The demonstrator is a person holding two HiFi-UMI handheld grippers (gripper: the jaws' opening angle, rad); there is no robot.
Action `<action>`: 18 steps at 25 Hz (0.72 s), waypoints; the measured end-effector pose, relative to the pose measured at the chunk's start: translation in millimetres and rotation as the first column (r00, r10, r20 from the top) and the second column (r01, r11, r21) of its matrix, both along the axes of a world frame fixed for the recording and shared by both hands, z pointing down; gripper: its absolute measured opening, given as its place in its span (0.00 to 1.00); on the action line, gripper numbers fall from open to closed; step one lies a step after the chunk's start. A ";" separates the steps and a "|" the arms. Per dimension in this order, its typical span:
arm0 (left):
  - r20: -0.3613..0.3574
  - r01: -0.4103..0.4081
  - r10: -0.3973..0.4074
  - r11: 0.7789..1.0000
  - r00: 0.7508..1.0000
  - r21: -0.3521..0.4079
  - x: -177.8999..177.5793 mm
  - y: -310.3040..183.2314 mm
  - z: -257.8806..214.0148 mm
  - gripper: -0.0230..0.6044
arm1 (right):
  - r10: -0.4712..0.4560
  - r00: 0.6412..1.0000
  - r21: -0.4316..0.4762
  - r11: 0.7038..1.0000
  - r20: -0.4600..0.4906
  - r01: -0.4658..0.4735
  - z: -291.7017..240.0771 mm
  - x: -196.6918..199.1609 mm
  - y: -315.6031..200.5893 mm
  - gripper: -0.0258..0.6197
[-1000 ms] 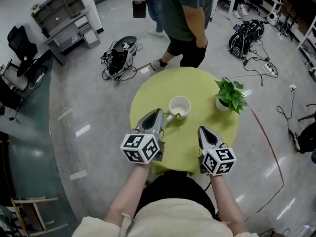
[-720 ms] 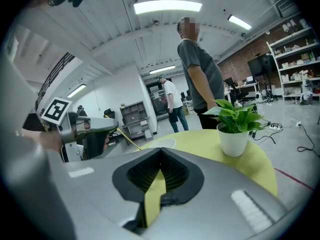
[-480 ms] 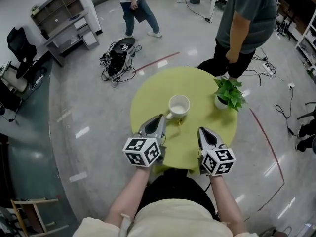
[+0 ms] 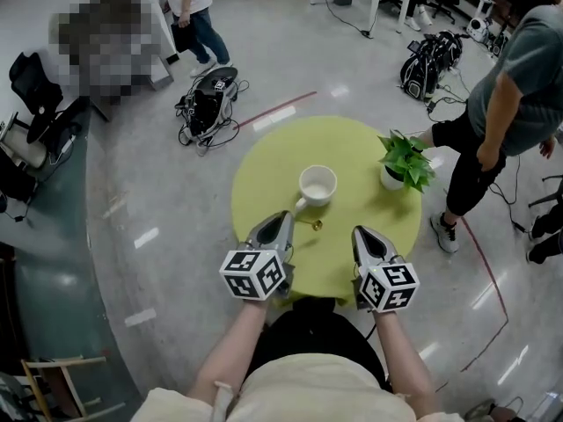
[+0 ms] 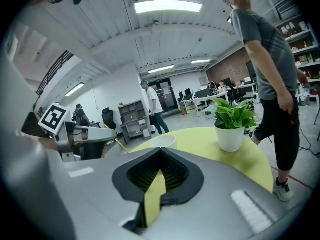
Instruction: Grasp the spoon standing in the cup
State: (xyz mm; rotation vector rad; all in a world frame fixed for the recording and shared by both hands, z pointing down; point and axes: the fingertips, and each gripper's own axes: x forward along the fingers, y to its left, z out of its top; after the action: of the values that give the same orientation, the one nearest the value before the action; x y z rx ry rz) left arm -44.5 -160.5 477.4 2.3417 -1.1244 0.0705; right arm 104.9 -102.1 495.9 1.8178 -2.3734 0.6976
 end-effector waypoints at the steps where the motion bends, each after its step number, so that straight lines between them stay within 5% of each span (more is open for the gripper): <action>1: 0.000 0.001 -0.001 1.000 1.000 -0.002 -0.6 0.4 1.2 0.05 | -0.001 1.000 0.000 1.000 0.000 0.001 0.5 -0.4 0.0 0.04; 18: 0.040 -0.016 0.018 0.999 0.999 -0.031 -1.8 19.4 15.7 0.05 | -0.037 0.999 -0.024 0.999 -0.027 0.036 6.6 -10.3 15.9 0.04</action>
State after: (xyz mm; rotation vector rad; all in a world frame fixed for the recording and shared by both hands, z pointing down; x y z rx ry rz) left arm -46.3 -141.1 493.1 2.3329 -1.1152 0.1409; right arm 94.7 -86.2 502.5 1.7588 -2.3650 0.6891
